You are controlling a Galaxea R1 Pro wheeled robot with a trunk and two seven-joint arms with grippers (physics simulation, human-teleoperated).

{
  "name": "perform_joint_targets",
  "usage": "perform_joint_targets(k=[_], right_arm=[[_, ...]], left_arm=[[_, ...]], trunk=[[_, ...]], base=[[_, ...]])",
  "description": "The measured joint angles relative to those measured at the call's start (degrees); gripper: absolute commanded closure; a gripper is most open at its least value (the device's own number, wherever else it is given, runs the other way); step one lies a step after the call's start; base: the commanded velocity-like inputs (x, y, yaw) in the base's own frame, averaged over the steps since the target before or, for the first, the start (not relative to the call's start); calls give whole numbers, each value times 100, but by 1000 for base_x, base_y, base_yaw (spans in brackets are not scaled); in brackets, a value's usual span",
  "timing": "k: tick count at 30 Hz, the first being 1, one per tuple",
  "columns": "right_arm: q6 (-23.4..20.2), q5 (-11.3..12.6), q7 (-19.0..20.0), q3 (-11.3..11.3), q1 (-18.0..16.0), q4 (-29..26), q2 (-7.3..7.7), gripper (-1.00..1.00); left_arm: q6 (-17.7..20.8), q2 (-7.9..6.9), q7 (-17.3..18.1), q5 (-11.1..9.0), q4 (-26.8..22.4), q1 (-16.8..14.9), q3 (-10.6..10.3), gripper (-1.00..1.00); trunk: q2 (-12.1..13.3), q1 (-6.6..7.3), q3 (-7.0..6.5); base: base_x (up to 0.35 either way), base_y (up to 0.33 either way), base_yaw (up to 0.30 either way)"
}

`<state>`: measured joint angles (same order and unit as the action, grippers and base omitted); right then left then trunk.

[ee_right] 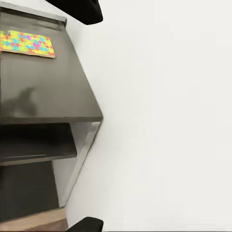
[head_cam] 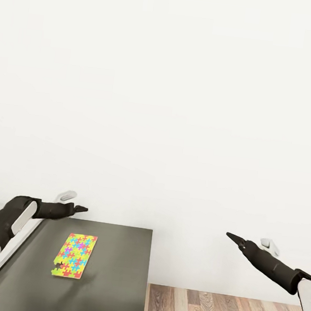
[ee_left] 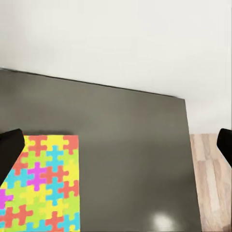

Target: Put all the toys in the child's room - the three board games (two on the bed and one on the table), the two jigsaw puzzles on the table, and the tennis ball on the table - inside the toy box on the table in the child's room.

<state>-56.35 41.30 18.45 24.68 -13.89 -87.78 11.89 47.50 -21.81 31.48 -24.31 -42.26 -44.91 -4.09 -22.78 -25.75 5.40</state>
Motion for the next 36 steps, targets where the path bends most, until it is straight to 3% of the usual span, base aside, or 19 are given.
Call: perform_joint_targets(k=[2, 3, 6, 8, 11, 15, 18, 21, 23, 27, 36], right_arm=[[-22, 2, -184, -40, -29, 0, 0, -100], [-35, -3, -343, -71, -54, -3, -5, -100], [-47, -5, -566, -99, -77, -6, -19, -100], [-49, -8, -816, -118, -95, -13, -33, -100], [-47, -4, -1069, -159, -103, -15, -49, -100], [-38, -10, -1315, -375, -109, -17, -50, -100], [-12, -59, -1710, -620, -117, -15, -49, -100], [-10, -95, -2070, -727, -148, -14, -67, -100], [-12, -110, -2264, -770, -174, -20, -81, -100], [-30, -86, -2360, -794, -187, -29, -63, -100], [-41, -72, -2380, -803, -209, -25, -55, -100]], left_arm=[[3, 68, -530, -7, 0, -65, 2, -100], [-3, 125, -1080, -22, 1, -108, 5, -100], [-27, 226, -1906, -51, 1, -147, 12, -100], [-76, 394, -2763, -72, 18, -171, 16, -100], [-148, 556, -3333, -2, 63, -183, 22, -100], [-403, 712, -3575, 38, 217, -187, 10, -100], [-576, 791, -3783, 48, 381, -189, 13, -100], [-637, 848, -3963, 52, 440, -194, 12, -100], [-662, 969, -4092, 49, 483, -196, 5, -100], [-683, 1111, -4166, 69, 688, -197, -7, -100], [-688, 1117, -4136, 86, 809, -198, -22, -100]], trunk=[[0, 0, 0], [0, 0, 0], [0, 0, 0], [0, 0, 0], [0, 0, 0], [0, 0, 0], [0, 0, 0], [0, 0, 0], [0, 0, 0], [0, 0, 3], [0, 0, 69]], base=[[0, 0, 0], [0, 0, 0], [0, 0, 0], [0, 0, 0], [0, 0, 0], [0, 0, 0], [0, 0, 0], [0, 0, 0], [0, 0, 0], [0, 0, 0], [0, 0, 0]])
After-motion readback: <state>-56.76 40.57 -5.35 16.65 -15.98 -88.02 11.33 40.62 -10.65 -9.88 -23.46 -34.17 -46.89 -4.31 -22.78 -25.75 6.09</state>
